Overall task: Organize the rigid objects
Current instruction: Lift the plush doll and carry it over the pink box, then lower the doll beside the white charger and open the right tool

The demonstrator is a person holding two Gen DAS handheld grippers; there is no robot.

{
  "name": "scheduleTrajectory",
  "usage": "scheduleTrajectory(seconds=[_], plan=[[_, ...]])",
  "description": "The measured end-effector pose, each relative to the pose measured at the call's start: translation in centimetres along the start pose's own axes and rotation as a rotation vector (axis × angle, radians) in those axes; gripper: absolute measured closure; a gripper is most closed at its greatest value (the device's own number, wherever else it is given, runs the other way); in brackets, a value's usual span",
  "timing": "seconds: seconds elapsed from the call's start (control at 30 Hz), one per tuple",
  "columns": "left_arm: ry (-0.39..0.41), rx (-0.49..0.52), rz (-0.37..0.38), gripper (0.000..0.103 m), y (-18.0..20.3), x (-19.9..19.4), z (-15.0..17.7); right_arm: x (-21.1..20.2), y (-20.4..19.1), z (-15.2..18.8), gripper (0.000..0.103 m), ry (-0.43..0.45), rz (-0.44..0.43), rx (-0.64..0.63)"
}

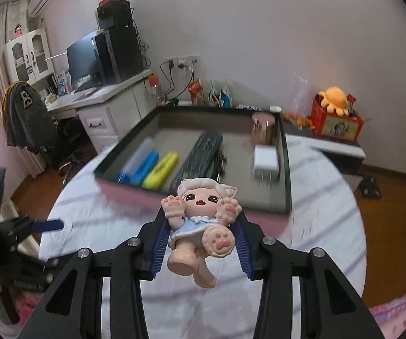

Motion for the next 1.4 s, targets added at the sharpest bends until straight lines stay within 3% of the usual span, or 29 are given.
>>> scheduleTrajectory(seconds=[0.23, 0.47, 0.73, 0.97, 1.23, 1.33, 1.37, 1.4], plan=[[-0.003, 0.005, 0.003, 0.008, -0.5, 1.1, -1.7, 6.7, 2.9, -4.6, 0.060, -0.070, 0.028, 0.012], [-0.026, -0.005, 0.002, 0.008, -1.3, 2.5, -2.3, 10.8, 4.4, -3.5, 0.060, -0.155, 0.027, 0.051], [-0.032, 0.001, 0.006, 0.008, -0.9, 2.5, -2.2, 11.2, 5.3, -2.8, 0.058, -0.183, 0.074, 0.060], [-0.010, -0.014, 0.019, 0.008, 0.2, 0.9, -2.4, 7.9, 5.7, -2.8, 0.022, -0.138, 0.075, 0.088], [0.088, 0.009, -0.013, 0.000, 3.0, -3.1, -5.8, 2.7, 5.0, -2.8, 0.017, -0.143, 0.086, 0.061], [0.097, 0.024, -0.042, 0.000, 4.2, -3.9, -7.8, 1.4, 4.0, -2.8, 0.007, -0.159, 0.083, 0.033], [0.101, 0.032, -0.051, 0.000, 4.7, -4.1, -8.4, 1.0, 3.7, -2.9, 0.000, -0.169, 0.090, 0.022], [0.102, 0.040, -0.062, 0.000, 5.1, -4.2, -9.1, 0.7, 3.4, -3.0, 0.000, -0.166, 0.094, 0.011]])
Point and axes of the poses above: each gripper's, at about its wrist camera, not at the fingertips, and x roughly the way its jaws point, y to its right, z to its underside, the point moved 8 cm from there along x, roughly the way its jaws point, and after that the axes turned 5 degrees about -y, right-handed, at the moved point
